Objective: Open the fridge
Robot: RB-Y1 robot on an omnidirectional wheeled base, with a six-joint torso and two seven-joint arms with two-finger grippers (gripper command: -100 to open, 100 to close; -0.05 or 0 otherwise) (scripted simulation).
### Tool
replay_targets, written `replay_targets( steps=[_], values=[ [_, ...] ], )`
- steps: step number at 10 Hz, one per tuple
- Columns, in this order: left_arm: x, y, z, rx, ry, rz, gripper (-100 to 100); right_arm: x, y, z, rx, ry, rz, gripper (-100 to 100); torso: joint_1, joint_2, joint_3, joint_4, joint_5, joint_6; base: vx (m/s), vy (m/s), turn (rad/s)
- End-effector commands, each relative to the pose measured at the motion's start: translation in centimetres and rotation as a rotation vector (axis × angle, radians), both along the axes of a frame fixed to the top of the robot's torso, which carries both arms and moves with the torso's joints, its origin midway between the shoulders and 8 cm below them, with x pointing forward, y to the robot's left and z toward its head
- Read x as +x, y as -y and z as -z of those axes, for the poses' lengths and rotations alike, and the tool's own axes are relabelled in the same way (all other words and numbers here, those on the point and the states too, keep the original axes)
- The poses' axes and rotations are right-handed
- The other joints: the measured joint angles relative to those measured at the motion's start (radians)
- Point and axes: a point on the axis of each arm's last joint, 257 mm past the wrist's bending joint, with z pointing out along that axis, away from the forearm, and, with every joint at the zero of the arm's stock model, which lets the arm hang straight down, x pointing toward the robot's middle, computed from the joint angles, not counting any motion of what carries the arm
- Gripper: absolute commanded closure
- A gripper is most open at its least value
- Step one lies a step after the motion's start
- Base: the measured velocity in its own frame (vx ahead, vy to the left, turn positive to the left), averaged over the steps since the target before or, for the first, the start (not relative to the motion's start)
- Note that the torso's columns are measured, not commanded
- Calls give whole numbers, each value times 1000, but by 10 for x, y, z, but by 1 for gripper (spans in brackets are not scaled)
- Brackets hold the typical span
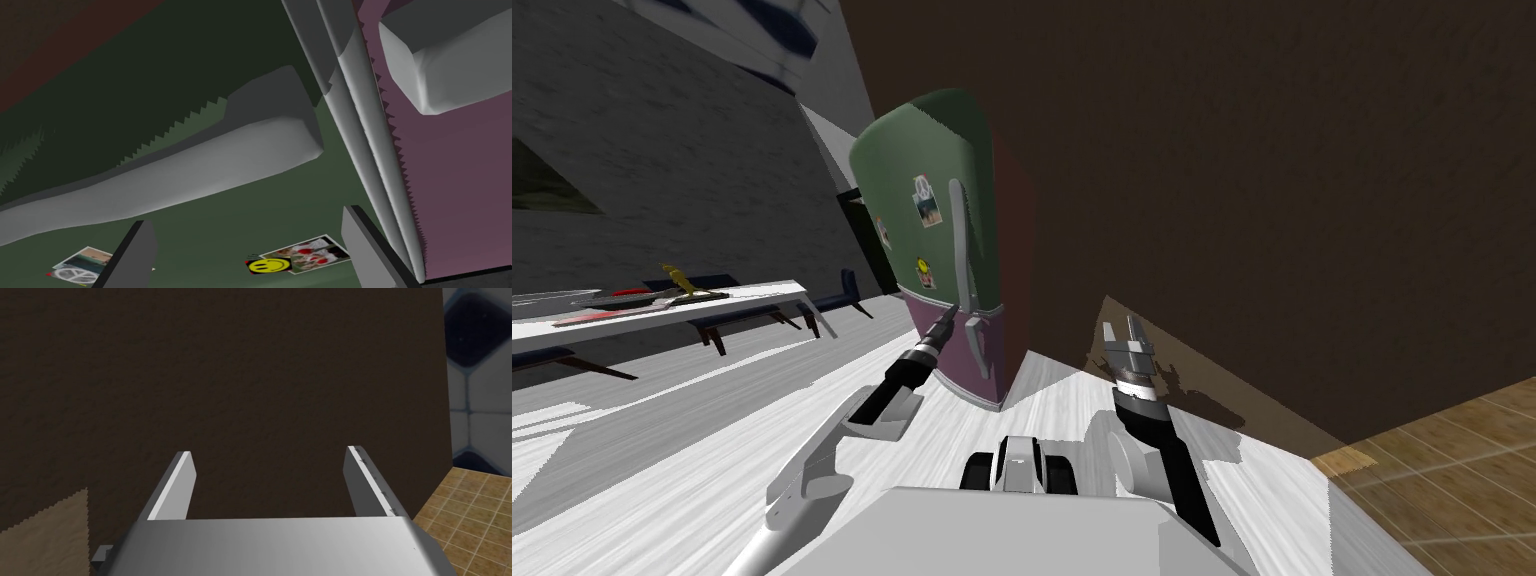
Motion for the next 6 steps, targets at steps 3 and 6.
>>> replay_targets(
  steps=[3, 6],
  values=[
    [12, -11, 20, 49, -99, -35, -100, 0, 0, 0, 0, 0, 0, 0, -2, -3, -2, -1, 0, 0, 69, -52, -52],
    [18, -19, 30, 77, -150, -57, -100, 0, 0, 0, 0, 0, 0, 0, 0, -2, -1, -1, 0, 0, 76, -37, -35]
  ],
)
